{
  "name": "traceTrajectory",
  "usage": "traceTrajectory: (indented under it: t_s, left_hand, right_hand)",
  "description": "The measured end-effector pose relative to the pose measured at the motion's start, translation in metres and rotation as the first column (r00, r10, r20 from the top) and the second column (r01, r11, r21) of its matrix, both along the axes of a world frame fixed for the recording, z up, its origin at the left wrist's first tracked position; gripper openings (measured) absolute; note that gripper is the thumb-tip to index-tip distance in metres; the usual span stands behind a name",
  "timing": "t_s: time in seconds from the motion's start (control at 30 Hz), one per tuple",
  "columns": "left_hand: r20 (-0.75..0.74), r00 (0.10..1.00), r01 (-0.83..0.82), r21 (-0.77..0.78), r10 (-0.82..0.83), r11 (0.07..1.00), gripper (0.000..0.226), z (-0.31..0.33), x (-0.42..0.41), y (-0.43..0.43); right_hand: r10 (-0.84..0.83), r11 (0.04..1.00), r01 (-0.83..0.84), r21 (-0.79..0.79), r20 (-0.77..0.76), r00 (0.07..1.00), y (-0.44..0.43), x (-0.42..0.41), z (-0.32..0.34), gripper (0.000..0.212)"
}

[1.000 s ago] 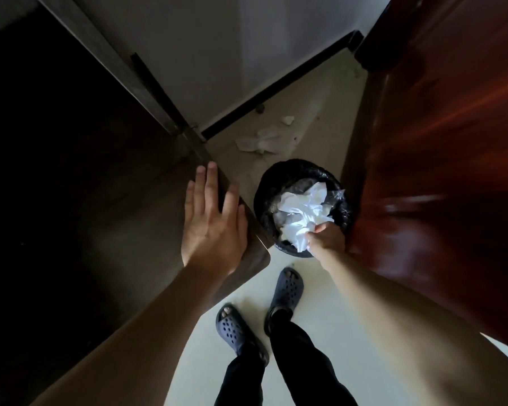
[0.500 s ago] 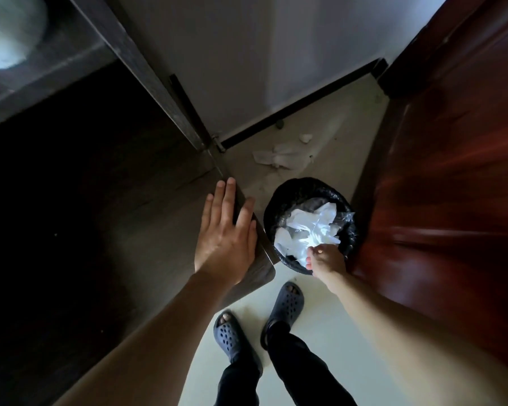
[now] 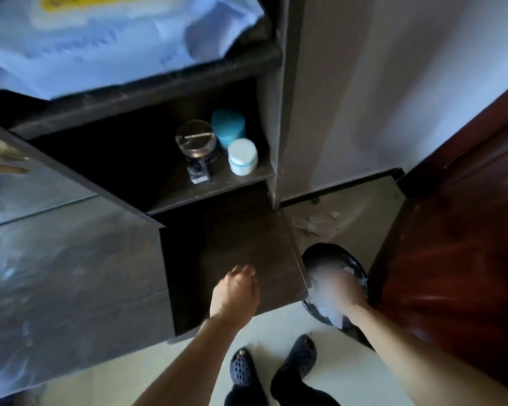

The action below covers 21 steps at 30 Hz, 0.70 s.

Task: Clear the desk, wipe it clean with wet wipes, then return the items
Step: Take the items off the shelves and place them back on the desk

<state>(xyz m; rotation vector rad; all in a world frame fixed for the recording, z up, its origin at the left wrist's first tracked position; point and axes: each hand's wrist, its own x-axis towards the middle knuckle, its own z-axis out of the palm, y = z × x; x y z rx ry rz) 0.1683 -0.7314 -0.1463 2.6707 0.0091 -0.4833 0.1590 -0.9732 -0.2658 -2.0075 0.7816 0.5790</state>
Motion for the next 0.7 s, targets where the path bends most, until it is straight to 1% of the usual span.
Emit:
traceTrajectory:
  t_s: [0.1, 0.17, 0.33, 0.4, 0.5, 0.57, 0.63, 0.67, 0.7]
  left_hand:
    - [0.058, 0.995, -0.085, -0.013, 0.085, 0.996, 0.026, 0.034, 0.001, 0.021]
    - [0.113, 0.984, -0.134, -0.053, 0.139, 0.990, 0.025, 0.053, 0.006, 0.034]
    - [0.232, 0.942, -0.211, -0.154, 0.243, 0.965, 0.026, 0.088, 0.029, 0.062]
    - [0.268, 0.928, -0.218, -0.173, 0.259, 0.960, 0.028, 0.098, 0.044, 0.073]
    - [0.303, 0.926, -0.177, -0.176, 0.224, 0.968, 0.033, 0.109, 0.075, 0.086]
    - [0.326, 0.926, -0.140, -0.173, 0.191, 0.975, 0.037, 0.113, 0.097, 0.091]
    - [0.338, 0.929, -0.101, -0.160, 0.151, 0.982, 0.043, 0.112, 0.119, 0.094]
    - [0.328, 0.937, -0.077, -0.146, 0.122, 0.986, 0.047, 0.110, 0.128, 0.093]
    - [0.311, 0.946, -0.049, -0.129, 0.087, 0.990, 0.052, 0.108, 0.136, 0.093]
  right_hand:
    - [0.092, 0.995, -0.095, 0.020, 0.092, 0.991, 0.026, 0.016, 0.054, 0.013]
    - [0.159, 0.987, -0.163, 0.015, 0.149, 0.976, 0.042, 0.027, 0.081, 0.012]
    - [0.315, 0.948, -0.315, -0.047, 0.289, 0.904, 0.083, 0.053, 0.136, 0.023]
    - [0.347, 0.938, -0.325, -0.125, 0.386, 0.855, 0.099, 0.065, 0.158, 0.025]
    - [0.419, 0.904, -0.278, -0.325, 0.547, 0.724, 0.119, 0.086, 0.190, 0.018]
    - [0.470, 0.874, -0.234, -0.426, 0.622, 0.626, 0.132, 0.102, 0.206, 0.028]
    - [0.531, 0.836, -0.213, -0.505, 0.650, 0.543, 0.142, 0.121, 0.211, 0.042]
    - [0.552, 0.821, -0.211, -0.531, 0.643, 0.530, 0.146, 0.131, 0.210, 0.049]
    - [0.565, 0.808, -0.210, -0.551, 0.623, 0.540, 0.150, 0.140, 0.209, 0.056]
